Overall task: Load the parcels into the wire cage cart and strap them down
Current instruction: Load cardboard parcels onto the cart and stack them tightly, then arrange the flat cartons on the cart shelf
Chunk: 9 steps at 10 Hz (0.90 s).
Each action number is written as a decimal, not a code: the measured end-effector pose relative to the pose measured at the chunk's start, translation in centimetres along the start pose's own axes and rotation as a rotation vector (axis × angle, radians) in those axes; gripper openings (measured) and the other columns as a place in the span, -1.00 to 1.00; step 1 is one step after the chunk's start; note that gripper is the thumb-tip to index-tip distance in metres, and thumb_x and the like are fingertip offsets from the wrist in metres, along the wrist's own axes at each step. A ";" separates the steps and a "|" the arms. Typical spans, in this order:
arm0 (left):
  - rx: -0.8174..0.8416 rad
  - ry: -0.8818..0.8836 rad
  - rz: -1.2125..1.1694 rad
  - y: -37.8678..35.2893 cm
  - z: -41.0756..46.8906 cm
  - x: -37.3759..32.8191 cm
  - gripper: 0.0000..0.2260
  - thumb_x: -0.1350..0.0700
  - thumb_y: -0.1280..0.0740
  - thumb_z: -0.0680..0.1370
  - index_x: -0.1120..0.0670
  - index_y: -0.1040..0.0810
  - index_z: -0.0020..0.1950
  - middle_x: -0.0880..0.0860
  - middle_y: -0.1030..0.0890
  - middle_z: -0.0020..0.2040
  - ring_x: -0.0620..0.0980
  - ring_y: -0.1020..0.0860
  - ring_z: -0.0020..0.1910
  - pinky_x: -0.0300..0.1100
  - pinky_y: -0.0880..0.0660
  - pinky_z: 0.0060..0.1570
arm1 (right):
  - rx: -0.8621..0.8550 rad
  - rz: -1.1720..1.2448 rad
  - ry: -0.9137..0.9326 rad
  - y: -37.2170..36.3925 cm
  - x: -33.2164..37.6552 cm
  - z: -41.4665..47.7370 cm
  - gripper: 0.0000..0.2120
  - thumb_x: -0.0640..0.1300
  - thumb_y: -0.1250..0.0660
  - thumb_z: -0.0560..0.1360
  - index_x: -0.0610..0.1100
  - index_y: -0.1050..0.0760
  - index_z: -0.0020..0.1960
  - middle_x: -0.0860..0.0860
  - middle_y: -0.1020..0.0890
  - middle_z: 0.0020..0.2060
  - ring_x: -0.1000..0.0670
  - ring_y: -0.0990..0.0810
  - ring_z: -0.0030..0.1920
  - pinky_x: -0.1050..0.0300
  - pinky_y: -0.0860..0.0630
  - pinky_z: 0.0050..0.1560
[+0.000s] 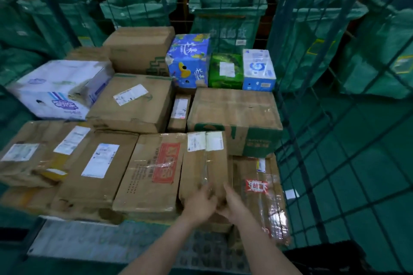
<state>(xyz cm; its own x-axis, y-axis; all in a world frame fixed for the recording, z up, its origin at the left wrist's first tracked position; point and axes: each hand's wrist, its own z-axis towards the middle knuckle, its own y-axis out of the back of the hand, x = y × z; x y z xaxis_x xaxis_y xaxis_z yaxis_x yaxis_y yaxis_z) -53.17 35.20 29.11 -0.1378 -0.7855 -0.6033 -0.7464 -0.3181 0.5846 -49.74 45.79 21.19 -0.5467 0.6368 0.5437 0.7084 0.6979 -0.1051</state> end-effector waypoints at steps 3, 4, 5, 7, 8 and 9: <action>-0.090 0.265 -0.019 2.2 3.3 4.4 -0.50 -0.13 -0.05 0.63 0.03 -0.12 0.53 0.09 -0.31 0.46 0.13 -0.29 0.43 -0.03 -0.20 0.41 | 0.004 -0.419 -0.024 -0.9 2.3 -2.8 -0.52 0.11 0.04 0.65 -0.16 -0.20 0.44 -0.19 -0.51 0.24 -0.08 -0.59 -0.12 0.04 -0.55 -0.02; -0.054 0.244 -0.017 2.2 2.7 3.9 -0.53 -0.06 -0.11 0.63 0.04 -0.15 0.51 0.09 -0.36 0.42 0.11 -0.37 0.36 -0.15 -0.28 0.27 | -0.063 -0.692 0.002 -0.7 2.8 -3.3 -0.53 0.12 0.06 0.65 -0.19 -0.32 0.33 -0.14 -0.65 -0.03 -0.02 -0.63 -0.24 0.17 -0.50 -0.23; -0.061 0.219 -0.131 2.8 1.5 4.0 -0.52 -0.03 -0.14 0.63 0.08 -0.16 0.50 0.12 -0.35 0.43 0.11 -0.37 0.37 -0.14 -0.31 0.28 | -0.176 -1.034 0.084 -1.3 3.7 -4.2 -0.68 -0.01 -0.07 0.63 -0.21 -0.49 0.05 -0.07 -0.61 -0.21 0.00 -0.66 -0.22 0.16 -0.59 -0.18; -0.158 0.180 -0.292 5.9 -1.4 5.4 -0.55 0.05 -0.15 0.62 0.09 -0.19 0.50 0.12 -0.31 0.45 0.13 -0.33 0.38 -0.04 -0.30 0.35 | -0.411 -1.696 0.204 -4.5 4.4 -6.8 -0.80 -0.16 -0.28 0.51 -0.13 -0.56 0.11 -0.01 -0.59 0.03 0.01 -0.57 -0.03 0.23 -0.41 -0.29; -0.184 0.174 -0.341 7.5 -3.4 7.2 -0.55 0.18 -0.18 0.58 0.09 -0.22 0.48 0.11 -0.33 0.42 0.04 -0.40 0.25 -0.14 -0.34 0.24 | -0.326 -1.648 0.345 -7.3 3.8 -8.1 -0.76 -0.16 -0.21 0.55 -0.12 -0.52 0.18 -0.03 -0.55 0.12 -0.04 -0.54 0.13 0.15 -0.46 -0.08; -0.259 0.223 -0.409 9.2 -5.9 9.3 -0.54 0.21 -0.19 0.58 0.14 -0.21 0.48 0.14 -0.32 0.43 0.04 -0.39 0.26 -0.20 -0.34 0.15 | -0.101 -1.507 0.406 -11.2 2.4 -9.4 -0.70 -0.08 -0.15 0.58 -0.13 -0.48 0.25 -0.06 -0.53 0.21 -0.09 -0.50 0.22 0.10 -0.44 0.13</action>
<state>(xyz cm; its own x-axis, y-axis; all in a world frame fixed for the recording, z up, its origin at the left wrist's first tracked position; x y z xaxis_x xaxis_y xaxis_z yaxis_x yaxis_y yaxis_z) -57.51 21.86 32.05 0.2933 -0.6547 -0.6966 -0.5209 -0.7205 0.4578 -54.85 36.41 31.48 -0.6120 -0.7419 0.2738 -0.3258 0.5520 0.7676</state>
